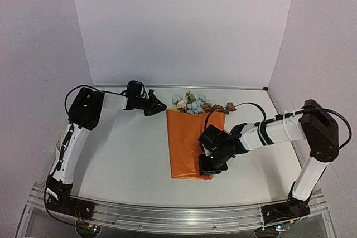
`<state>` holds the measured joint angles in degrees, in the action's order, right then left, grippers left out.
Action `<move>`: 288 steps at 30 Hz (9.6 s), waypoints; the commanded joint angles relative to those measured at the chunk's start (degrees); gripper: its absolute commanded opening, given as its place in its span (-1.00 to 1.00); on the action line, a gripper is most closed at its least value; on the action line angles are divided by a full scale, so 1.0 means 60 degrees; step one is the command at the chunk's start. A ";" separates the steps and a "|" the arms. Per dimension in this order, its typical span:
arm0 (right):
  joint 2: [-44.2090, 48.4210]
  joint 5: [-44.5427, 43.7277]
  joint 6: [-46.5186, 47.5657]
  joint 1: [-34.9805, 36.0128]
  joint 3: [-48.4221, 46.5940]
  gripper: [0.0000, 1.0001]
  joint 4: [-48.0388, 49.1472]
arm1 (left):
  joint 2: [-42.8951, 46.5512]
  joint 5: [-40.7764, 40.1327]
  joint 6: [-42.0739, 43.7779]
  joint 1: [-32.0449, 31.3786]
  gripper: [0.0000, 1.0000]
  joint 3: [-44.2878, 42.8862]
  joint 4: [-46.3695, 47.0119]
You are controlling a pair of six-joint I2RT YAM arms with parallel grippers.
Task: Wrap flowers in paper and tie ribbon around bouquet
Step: Press the fold line on the folded bouquet, then pick up the ribbon from the corner of the board, then place the ribbon in the folded bouquet, then straighten the ribbon at the center of the board.
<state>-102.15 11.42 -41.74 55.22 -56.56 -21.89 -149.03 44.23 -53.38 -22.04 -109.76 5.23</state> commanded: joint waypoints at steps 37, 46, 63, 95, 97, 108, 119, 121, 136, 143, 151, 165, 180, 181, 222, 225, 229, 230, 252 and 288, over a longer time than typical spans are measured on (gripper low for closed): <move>0.3799 -0.0937 0.0253 -0.1601 0.1089 0.97 -0.0129 | 1.4230 -1.1244 -0.0964 0.0760 0.41 1.1483 -0.6308; 0.4282 -0.1108 0.0610 -0.1614 0.1428 0.97 -0.0072 | 1.1690 -1.0767 0.0985 0.3443 0.47 1.0382 -0.4893; 0.4507 -0.1532 0.1002 -0.1608 0.1340 0.97 -0.0072 | 0.7094 -0.8806 0.2244 0.4907 -0.13 0.7300 -0.4060; 0.5224 -0.3034 0.1024 -0.1618 0.1811 0.95 -0.0219 | 0.9432 -0.4951 0.3187 -0.0654 -1.00 0.7757 -0.3222; 0.5426 -0.3405 0.1034 -0.1621 0.1860 0.95 -0.0339 | 0.9254 -0.4528 0.3402 -0.1701 -1.00 0.7518 -0.3016; 0.6244 -0.4969 0.0831 -0.1738 0.2069 0.97 -0.0732 | 0.7419 -0.2344 0.4645 -0.4880 -0.43 0.5820 -0.2156; 0.4881 -0.3769 0.0808 -0.1614 0.0742 0.97 -0.1084 | 0.9371 -0.6519 0.1014 -0.2102 0.11 0.7828 -0.3359; 0.4667 -0.3723 0.0923 -0.1569 0.0585 0.97 -0.1083 | 0.9341 -0.7003 0.0669 -0.1629 0.09 0.7973 -0.3564; 0.4602 -0.3314 0.1029 -0.1524 0.0497 0.97 -0.0945 | 0.6858 -0.7427 -0.1572 -0.1380 0.03 0.7009 -0.2697; 0.4709 -0.3089 0.0968 -0.1450 0.0797 0.97 -0.0697 | 0.6283 -0.7484 -0.1891 -0.1380 -0.02 0.6818 -0.2278; 0.4093 -0.2876 0.1448 -0.0937 0.0226 0.97 -0.0701 | 0.5547 -0.7619 -0.1846 -0.1380 -0.27 0.6198 -0.2490; 0.0904 -0.0114 0.5894 -0.0179 -0.2800 0.66 -0.0800 | 0.5747 -0.6252 0.0576 -0.1351 -1.00 0.5220 -0.3232; -0.2072 0.0319 0.7811 0.0517 -0.4988 0.60 -0.1432 | 0.5978 -0.4708 0.1890 -0.1214 -1.00 0.4385 -0.4577; -0.2208 0.0228 0.7855 0.0526 -0.5051 0.58 -0.1436 | 0.5999 -0.4684 0.1895 -0.1196 -1.00 0.4402 -0.4589; -0.0755 -0.0248 0.7260 0.0796 -0.5834 -1.00 -0.2145 | 0.6570 -0.4820 0.1918 -0.0046 -1.00 0.4764 -0.4199; -0.0035 -0.0549 0.7072 0.0773 -0.5511 -1.00 -0.2084 | 0.6647 -0.5000 0.2073 0.0151 -1.00 0.4553 -0.4362; 0.1172 -0.1932 0.6540 0.0551 -0.4854 -1.00 -0.2095 | 0.7107 -0.5387 0.2114 0.0702 -1.00 0.4530 -0.4412; 0.1572 -0.2493 0.6395 0.0430 -0.4607 -1.00 -0.2097 | 0.7270 -0.5550 0.2124 0.0861 -1.00 0.4550 -0.4431; 0.8446 -1.0323 0.4215 -0.3361 -0.0519 -1.00 -0.6245 | 1.3116 -1.1496 0.2408 0.1902 -1.00 0.7715 -0.6271; 0.5415 -0.7710 0.1960 -0.8497 0.1126 -1.00 -0.6361 | 1.3320 -1.3350 -0.0266 0.3380 -1.00 1.1346 -0.6261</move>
<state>-68.89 -35.36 -28.82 6.03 -50.63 -61.23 -71.37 -32.02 -52.95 -1.93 -41.08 -31.86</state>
